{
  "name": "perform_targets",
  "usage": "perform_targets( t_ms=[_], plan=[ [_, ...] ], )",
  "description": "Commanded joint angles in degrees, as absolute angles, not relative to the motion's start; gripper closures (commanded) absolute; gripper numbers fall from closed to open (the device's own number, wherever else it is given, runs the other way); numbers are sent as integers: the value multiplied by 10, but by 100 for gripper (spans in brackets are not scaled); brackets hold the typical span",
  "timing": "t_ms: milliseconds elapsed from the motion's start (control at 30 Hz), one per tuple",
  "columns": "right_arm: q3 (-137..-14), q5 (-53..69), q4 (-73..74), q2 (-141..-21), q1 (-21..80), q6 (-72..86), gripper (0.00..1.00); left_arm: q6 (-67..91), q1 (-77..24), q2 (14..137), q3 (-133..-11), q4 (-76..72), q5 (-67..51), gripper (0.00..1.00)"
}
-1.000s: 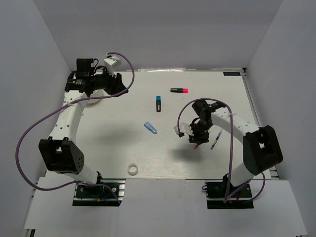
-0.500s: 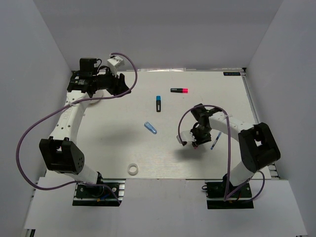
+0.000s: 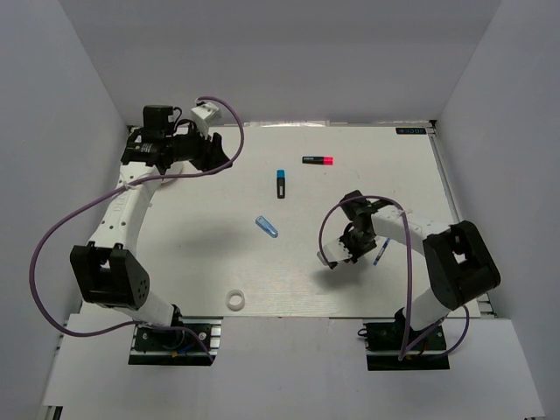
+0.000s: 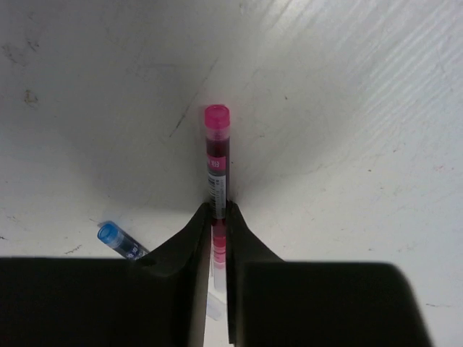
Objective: Sort the stationery into containers
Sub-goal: Pick up the pen from the center of the board.
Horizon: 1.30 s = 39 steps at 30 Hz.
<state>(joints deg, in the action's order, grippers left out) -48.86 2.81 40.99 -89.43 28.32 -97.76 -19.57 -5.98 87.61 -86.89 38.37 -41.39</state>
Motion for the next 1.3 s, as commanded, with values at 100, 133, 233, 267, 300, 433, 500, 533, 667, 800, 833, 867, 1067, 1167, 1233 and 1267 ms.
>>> perform_targets(
  t_ms=[100,133,233,267,300,433,500,533,667,800,833,867,1067,1167,1233,1267],
  plan=[
    [-526,126,413,-891,294,-935,100,-190,-62,823,-843,347,-423,37],
    [-551,144,420,-890,295,-916,100,-180,-62,817,-841,330,-418,37],
    [-672,229,438,-905,294,-781,100,-103,-55,794,-833,259,-398,37],
    [-709,256,461,-914,294,-744,100,-77,-48,788,-829,236,-400,37],
    [-791,310,467,-925,291,-639,100,-29,-48,783,-828,202,-388,37],
    [-973,447,460,-991,272,-328,100,60,-48,749,-789,93,-414,37],
    [-1018,524,421,-1012,254,-207,100,27,-61,716,-751,56,-425,38],
    [-1041,544,402,-1031,249,-89,100,10,-67,703,-738,47,-461,38],
    [-981,663,213,-1054,212,232,100,-225,-97,658,-697,129,-453,40],
    [-836,737,-52,-1043,207,516,100,-448,-167,610,-642,166,-375,41],
    [-778,741,-169,-1040,207,630,100,-482,-209,602,-629,167,-356,43],
    [-768,740,-188,-1038,204,642,100,-513,-232,595,-619,165,-319,43],
    [-734,706,-110,-1005,194,640,100,-752,-398,523,-463,14,-206,42],
    [-708,700,-101,-981,189,654,100,-848,-460,485,-359,-85,-177,47],
    [-705,694,-91,-968,186,658,100,-850,-484,493,-364,-85,-160,48],
    [-701,690,-80,-960,184,659,100,-847,-505,500,-369,-77,-155,49]
  ],
)
